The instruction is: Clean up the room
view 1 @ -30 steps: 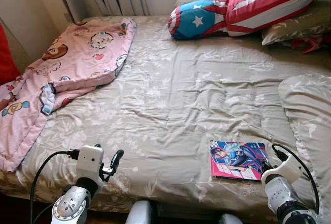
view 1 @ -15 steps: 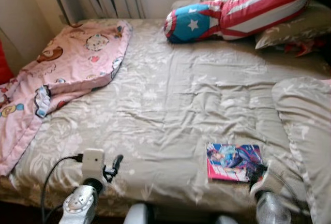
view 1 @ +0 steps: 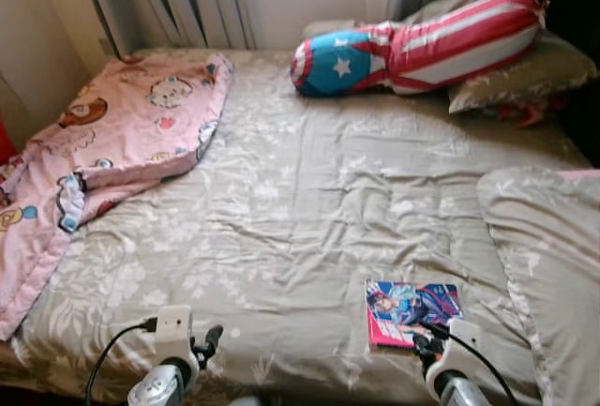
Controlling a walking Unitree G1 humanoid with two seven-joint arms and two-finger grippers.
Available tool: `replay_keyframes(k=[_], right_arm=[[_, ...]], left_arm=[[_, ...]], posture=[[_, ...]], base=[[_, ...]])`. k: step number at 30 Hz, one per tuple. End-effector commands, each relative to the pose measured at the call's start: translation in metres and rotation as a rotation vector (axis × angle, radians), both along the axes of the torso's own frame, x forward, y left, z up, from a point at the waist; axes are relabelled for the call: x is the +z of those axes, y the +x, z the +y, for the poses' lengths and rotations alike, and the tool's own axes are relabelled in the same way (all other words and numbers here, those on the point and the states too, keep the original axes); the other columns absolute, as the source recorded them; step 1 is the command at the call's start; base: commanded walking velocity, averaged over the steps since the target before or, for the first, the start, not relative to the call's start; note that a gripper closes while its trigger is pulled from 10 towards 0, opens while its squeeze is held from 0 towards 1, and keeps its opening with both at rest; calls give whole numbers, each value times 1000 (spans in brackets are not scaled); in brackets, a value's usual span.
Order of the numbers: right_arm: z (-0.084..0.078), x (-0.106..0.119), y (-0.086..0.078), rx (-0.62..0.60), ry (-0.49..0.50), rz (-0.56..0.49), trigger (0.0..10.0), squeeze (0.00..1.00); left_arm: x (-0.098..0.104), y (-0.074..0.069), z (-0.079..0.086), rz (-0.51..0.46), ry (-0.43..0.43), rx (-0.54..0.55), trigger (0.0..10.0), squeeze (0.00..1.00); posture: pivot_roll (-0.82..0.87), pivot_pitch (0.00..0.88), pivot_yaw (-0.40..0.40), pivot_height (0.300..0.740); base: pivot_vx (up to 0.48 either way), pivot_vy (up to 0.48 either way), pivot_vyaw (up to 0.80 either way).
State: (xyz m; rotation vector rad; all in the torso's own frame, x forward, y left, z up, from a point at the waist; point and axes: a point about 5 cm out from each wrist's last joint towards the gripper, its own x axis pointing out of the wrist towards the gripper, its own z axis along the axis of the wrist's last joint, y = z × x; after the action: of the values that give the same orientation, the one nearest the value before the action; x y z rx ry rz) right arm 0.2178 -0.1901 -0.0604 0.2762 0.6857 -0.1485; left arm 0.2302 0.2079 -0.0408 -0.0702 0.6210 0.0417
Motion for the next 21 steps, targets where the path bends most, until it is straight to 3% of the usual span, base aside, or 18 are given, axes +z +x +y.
replay_keyframes(k=[1,5,9,15,21], right_arm=[[2,-5,-6,11,-2,39,10000,0],[5,-14,-21,28,-8,107,10000,0],[7,-24,-40,20,-7,168,10000,0],[2,-30,-55,-6,-10,212,10000,0],[0,-32,-60,-2,-20,234,10000,0]], left_arm=[[-6,-6,1,34,24,-9,10000,0],[-21,-19,-9,134,42,-59,10000,0],[-31,-33,-6,219,66,-37,10000,0],[-33,-36,-6,233,67,-44,10000,0],[-33,-36,-3,233,63,-1,10000,0]], posture=[[33,0,-7,727],[27,0,-10,731],[22,0,-5,731],[3,0,11,731],[-9,0,20,731]], base=[[0,0,0],[0,0,0],[0,0,0],[0,0,0],[0,0,0]])
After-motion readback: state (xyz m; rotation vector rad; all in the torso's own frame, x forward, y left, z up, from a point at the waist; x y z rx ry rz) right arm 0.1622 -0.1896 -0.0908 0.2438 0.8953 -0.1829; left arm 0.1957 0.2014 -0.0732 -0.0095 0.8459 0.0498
